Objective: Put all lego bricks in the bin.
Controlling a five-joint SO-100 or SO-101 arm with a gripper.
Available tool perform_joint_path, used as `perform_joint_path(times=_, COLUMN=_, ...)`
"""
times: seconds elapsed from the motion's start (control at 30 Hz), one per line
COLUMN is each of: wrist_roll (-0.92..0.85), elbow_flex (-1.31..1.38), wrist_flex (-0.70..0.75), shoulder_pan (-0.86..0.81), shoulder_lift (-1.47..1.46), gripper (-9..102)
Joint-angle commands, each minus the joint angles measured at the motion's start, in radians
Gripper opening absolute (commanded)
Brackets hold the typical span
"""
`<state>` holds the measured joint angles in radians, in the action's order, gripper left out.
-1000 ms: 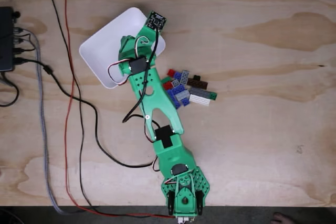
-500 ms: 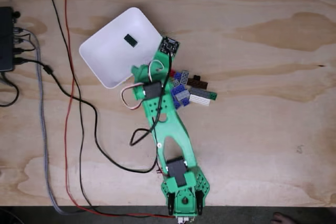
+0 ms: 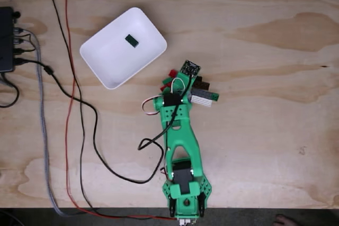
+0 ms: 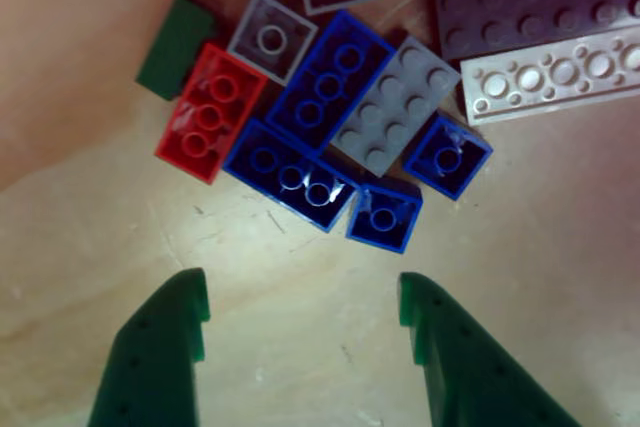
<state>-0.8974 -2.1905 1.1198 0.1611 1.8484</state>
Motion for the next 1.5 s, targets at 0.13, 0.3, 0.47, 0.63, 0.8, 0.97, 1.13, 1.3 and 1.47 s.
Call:
perform_joint_path(times=0.13, wrist_roll=-0.046, elbow_flex=0.002, wrist_flex=-0.058, shoulder_pan=-0.040, shoulder_lift=-0.135, gripper=21)
perform_joint_path(times=0.3, wrist_roll=-0.058, elbow_flex=-0.008, wrist_flex=-0.091, shoulder_pan=-0.049, shoulder_lift=-0.137, gripper=15)
perform_joint_path(times=0.47, wrist_roll=-0.089, elbow_flex=-0.005, wrist_flex=-0.112, shoulder_pan=-0.064, shoulder_lift=-0.132, gripper=12)
perform_joint_path(times=0.63, wrist_roll=-0.098, elbow_flex=-0.008, wrist_flex=-0.114, shoulder_pan=-0.058, shoulder_lift=-0.121, gripper=4)
perform_joint_path(times=0.8, wrist_roll=-0.071, elbow_flex=-0.057, wrist_flex=-0.132, shoulder_pan=-0.051, shoulder_lift=-0.028, gripper=0)
perform_joint_path(times=0.97, wrist_roll=0.031, elbow_flex=0.046, wrist_flex=0.087, shoulder_pan=0.028, shoulder_lift=0.339, gripper=0)
perform_joint_path(times=1.13, wrist_roll=0.077, elbow_flex=0.368, wrist_flex=0.264, shoulder_pan=0.189, shoulder_lift=0.546, gripper=0)
perform_joint_path(times=1.3, wrist_roll=0.029, elbow_flex=0.660, wrist_flex=0.218, shoulder_pan=0.218, shoulder_lift=0.095, gripper=0)
perform_joint_path(times=1.47, wrist_roll=0.012, elbow_flex=0.954, wrist_flex=0.143, shoulder_pan=0.239, shoulder_lift=-0.265, gripper=0)
